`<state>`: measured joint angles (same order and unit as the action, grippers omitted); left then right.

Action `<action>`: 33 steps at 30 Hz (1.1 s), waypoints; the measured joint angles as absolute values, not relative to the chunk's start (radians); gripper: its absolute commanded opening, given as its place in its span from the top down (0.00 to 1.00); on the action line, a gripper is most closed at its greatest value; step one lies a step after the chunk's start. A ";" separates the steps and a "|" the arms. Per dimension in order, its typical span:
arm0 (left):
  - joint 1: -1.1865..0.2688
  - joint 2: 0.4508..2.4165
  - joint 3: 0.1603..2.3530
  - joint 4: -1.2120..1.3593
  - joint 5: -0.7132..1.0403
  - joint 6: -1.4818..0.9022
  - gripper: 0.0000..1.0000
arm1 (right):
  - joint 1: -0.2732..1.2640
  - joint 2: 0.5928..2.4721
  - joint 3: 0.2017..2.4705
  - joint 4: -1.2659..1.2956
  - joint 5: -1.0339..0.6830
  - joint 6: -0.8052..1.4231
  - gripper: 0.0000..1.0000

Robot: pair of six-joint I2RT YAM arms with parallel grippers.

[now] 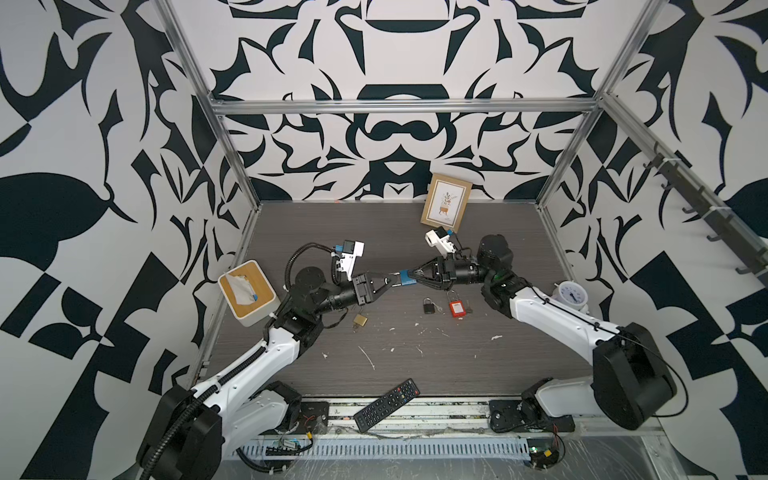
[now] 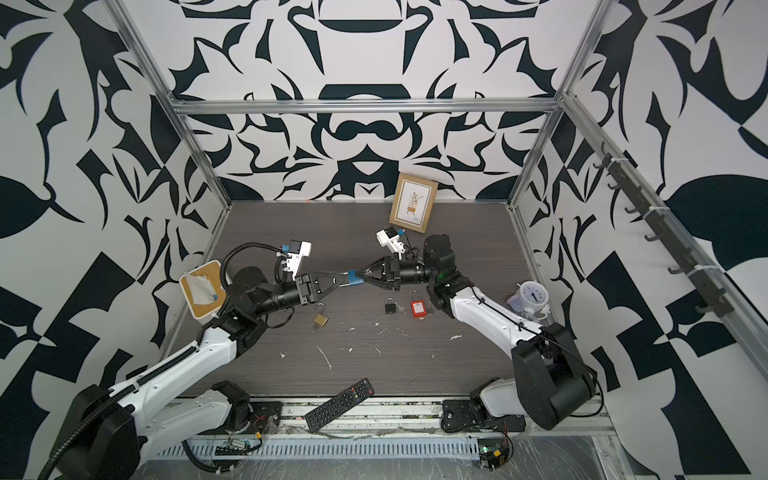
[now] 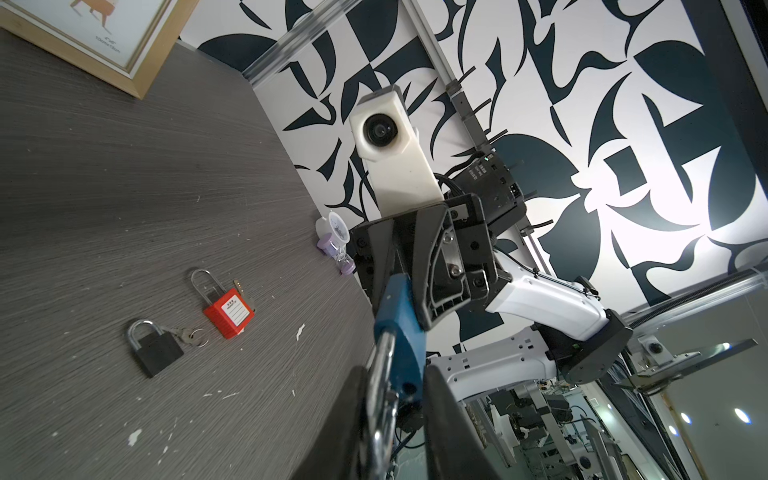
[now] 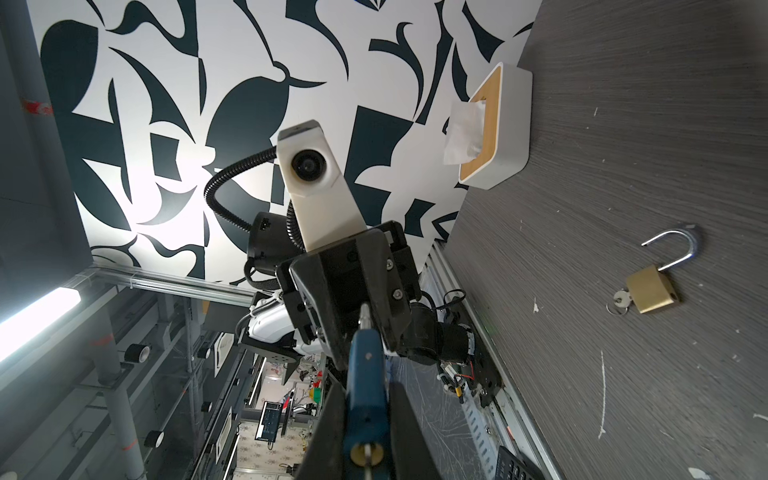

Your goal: Lock with the key

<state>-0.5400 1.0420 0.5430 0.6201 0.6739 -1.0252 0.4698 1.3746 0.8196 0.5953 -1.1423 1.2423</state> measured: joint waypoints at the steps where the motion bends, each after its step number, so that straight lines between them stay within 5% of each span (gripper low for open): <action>1: -0.540 1.041 0.543 0.617 0.673 -1.025 0.74 | 0.471 1.374 0.822 0.588 -1.141 1.235 1.00; 24: -0.544 1.028 0.530 0.601 0.670 -1.032 0.79 | 0.473 1.322 0.844 0.421 -1.090 1.078 1.00; 33: -0.544 1.027 0.514 0.604 0.654 -1.029 0.98 | 0.473 1.323 0.844 0.423 -1.088 1.082 1.00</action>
<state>-0.5438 1.0267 0.5137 0.6037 0.6540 -1.0294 0.4732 1.3228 0.8444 0.4229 -1.0882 1.0821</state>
